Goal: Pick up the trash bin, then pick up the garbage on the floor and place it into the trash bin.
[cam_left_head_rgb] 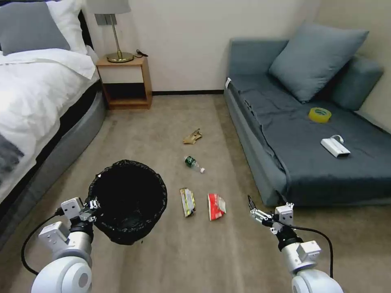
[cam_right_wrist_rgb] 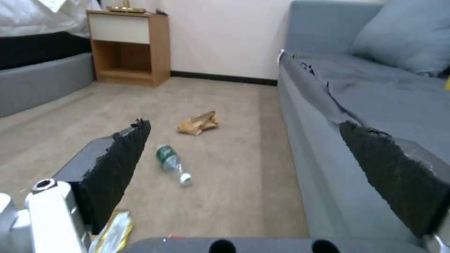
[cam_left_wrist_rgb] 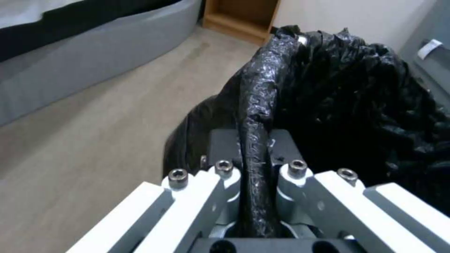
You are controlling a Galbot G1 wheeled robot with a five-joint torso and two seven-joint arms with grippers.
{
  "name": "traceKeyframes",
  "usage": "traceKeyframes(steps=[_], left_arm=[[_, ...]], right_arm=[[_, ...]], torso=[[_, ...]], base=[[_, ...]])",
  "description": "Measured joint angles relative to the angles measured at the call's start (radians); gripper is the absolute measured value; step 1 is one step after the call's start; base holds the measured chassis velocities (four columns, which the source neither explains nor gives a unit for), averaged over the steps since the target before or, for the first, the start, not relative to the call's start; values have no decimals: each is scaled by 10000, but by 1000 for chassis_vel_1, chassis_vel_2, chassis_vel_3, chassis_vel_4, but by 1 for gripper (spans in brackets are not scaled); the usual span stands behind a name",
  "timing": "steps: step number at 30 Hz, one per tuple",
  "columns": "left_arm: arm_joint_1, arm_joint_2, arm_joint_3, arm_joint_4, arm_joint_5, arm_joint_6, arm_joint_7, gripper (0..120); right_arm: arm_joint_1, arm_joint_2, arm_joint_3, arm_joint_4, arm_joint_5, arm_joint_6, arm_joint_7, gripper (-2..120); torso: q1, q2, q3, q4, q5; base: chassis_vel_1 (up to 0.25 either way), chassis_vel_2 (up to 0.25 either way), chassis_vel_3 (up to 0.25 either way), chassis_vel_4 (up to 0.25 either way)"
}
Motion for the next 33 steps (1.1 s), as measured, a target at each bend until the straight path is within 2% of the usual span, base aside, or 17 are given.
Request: traceKeyframes(steps=[7, 8, 12, 19, 23, 24, 26, 27, 28, 29, 33], left_arm=[[87, -53, 4, -67, 9, -61, -3, 4], [149, -76, 55, -133, 56, -81, -11, 4], [200, -123, 76, -188, 92, -83, -13, 4], [315, -150, 104, -271, 226, -83, -4, 4], [350, -79, 166, -337, 265, -88, 58, 4], [350, -79, 166, -337, 265, -88, 58, 4], [359, -4, 212, -336, 272, -123, 87, 4], [359, -4, 212, -336, 272, -123, 87, 4], [361, 15, 230, -329, 291, -135, 87, 4], [364, 34, 240, -321, 336, -147, 87, 4], [346, 55, 125, -366, 322, -149, 88, 4]], right_arm=[[-22, -24, -51, -59, -2, 405, -6, 100], [3, -74, -174, -105, 67, 752, -53, 100], [30, -151, -317, -191, 66, 862, -133, 100], [159, -646, -1032, -413, 204, 217, 60, 100], [487, -1319, -2040, -659, 1277, -1535, 950, 100], [487, -1319, -2040, -659, 1277, -1535, 950, 100], [860, -1800, -2649, -876, 2381, -2593, 1614, 100], [860, -1800, -2649, -876, 2381, -2593, 1614, 100], [998, -1960, -2860, -952, 2793, -2988, 1845, 100], [1236, -2242, -3160, -1086, 3381, -3643, 2176, 100], [1682, -2880, -3659, -1346, 4275, -4904, 2543, 100]], torso=[[0, 0, 0, -2, -1], [2, -1, 1, -2, 3], [1, -1, 1, -1, 0], [0, 1, -2, 0, 3], [0, 0, -1, -1, 3], [0, 0, -1, -1, 3], [0, 0, -1, -1, 0], [0, 0, -1, -1, 0], [0, 1, -1, -2, 0], [0, 1, -1, 0, 4], [0, 0, -1, -1, 1]], base=[[-297, 299, 298, -287], [-147, 184, 163, -124], [-124, 89, 77, -102], [32, -44, -44, 33], [0, 0, 0, 0], [0, 0, 0, 0], [0, 0, 0, 0], [0, 0, 0, 0], [0, 0, 0, 0], [0, 0, 0, 0], [0, 0, 0, 0]])
